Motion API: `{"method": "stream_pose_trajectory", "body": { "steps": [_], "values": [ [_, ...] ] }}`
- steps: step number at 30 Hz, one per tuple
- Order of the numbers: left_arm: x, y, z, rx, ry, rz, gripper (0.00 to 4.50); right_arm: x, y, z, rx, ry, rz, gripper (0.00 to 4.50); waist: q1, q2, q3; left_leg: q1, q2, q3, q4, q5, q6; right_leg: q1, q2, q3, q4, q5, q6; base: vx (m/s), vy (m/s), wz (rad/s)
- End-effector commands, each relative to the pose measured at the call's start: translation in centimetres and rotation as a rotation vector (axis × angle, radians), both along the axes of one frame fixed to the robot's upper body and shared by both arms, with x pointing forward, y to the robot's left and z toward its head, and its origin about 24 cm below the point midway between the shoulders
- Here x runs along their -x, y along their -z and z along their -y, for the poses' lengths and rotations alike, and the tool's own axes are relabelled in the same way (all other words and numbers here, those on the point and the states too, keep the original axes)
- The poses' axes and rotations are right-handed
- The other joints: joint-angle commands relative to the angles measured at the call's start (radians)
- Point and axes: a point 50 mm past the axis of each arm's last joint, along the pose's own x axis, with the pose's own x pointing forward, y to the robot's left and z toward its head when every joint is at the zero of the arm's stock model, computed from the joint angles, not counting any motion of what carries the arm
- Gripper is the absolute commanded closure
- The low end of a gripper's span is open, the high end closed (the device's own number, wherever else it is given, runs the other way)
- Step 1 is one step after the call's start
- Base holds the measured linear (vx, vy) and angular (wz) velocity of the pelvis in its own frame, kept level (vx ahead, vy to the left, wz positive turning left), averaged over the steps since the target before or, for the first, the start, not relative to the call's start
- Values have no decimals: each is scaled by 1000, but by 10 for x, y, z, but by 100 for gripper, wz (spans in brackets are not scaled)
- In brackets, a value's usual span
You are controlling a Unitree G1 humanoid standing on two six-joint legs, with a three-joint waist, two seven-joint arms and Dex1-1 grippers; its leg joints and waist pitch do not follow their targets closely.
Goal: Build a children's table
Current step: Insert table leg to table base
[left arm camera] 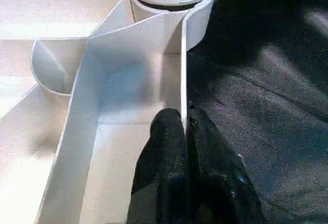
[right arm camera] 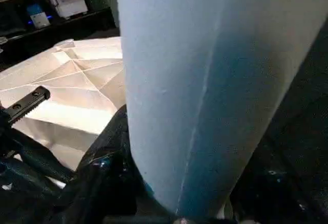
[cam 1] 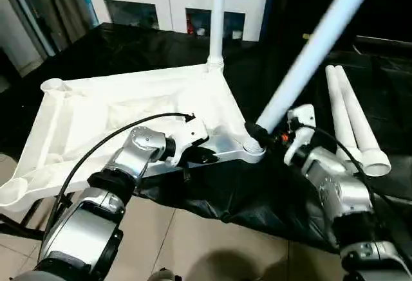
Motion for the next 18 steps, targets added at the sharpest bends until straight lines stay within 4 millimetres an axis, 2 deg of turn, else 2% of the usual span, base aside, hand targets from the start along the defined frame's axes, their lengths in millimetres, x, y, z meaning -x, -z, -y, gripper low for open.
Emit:
{"method": "stream_pose_trajectory", "body": {
  "steps": [1,2,3,5,9,12,13,15,16,17,18],
  "values": [
    [-6,-6,-6,-13,-40,37,450,11,26,13,89,50,-101,259,-1,-11,-76,16,44,-15,-74,-156,66,63,-100,61,-84,-315,-129,0,0,0],
    [-6,-6,-6,-15,-42,38,450,11,25,12,98,51,-93,260,-2,-11,-72,18,43,-15,-75,-174,63,62,-99,60,-91,-349,-121,0,0,0],
    [-6,-6,-6,-15,-43,38,450,11,25,12,98,49,-88,260,-2,-3,-72,19,42,-16,-75,-181,61,62,-100,59,-92,-363,-118,0,0,0],
    [-6,-5,-5,-21,-45,42,450,12,22,6,141,27,-52,260,-4,-8,-68,25,43,-17,-80,-205,54,62,-99,57,-103,-407,-100,0,0,0],
    [-6,-5,-5,-20,-47,40,450,14,20,4,135,43,-27,260,-4,-13,-70,25,42,-18,-82,-199,56,66,-102,59,-102,-404,-98,0,0,0],
    [-7,-5,-4,-20,-50,42,450,18,23,4,94,72,-28,260,-2,-8,-69,25,43,-18,-83,-197,58,63,-102,60,-104,-409,-94,0,0,0],
    [-7,-5,-4,-21,-48,41,450,22,26,3,71,70,-40,260,-3,-9,-70,25,43,-18,-84,-203,58,64,-102,59,-105,-409,-93,0,0,0],
    [-7,-5,-4,-23,-46,43,450,23,28,3,67,71,-49,260,-4,-3,-70,26,44,-20,-84,-210,57,64,-101,59,-104,-401,-97,0,0,0],
    [-7,-5,-4,-23,-45,43,450,24,29,3,72,69,-54,260,-4,-5,-69,27,44,-20,-85,-214,57,63,-102,59,-105,-399,-100,0,0,0],
    [-7,-6,-3,-28,-34,43,450,25,29,3,97,41,-61,260,-5,0,-69,27,44,-20,-85,-221,55,63,-101,59,-106,-399,-102,0,0,0],
    [-7,-6,-3,-29,-34,43,450,25,29,3,98,39,-62,260,-5,-2,-69,27,44,-20,-86,-223,54,64,-100,58,-106,-399,-100,0,0,0]
  ]
}}
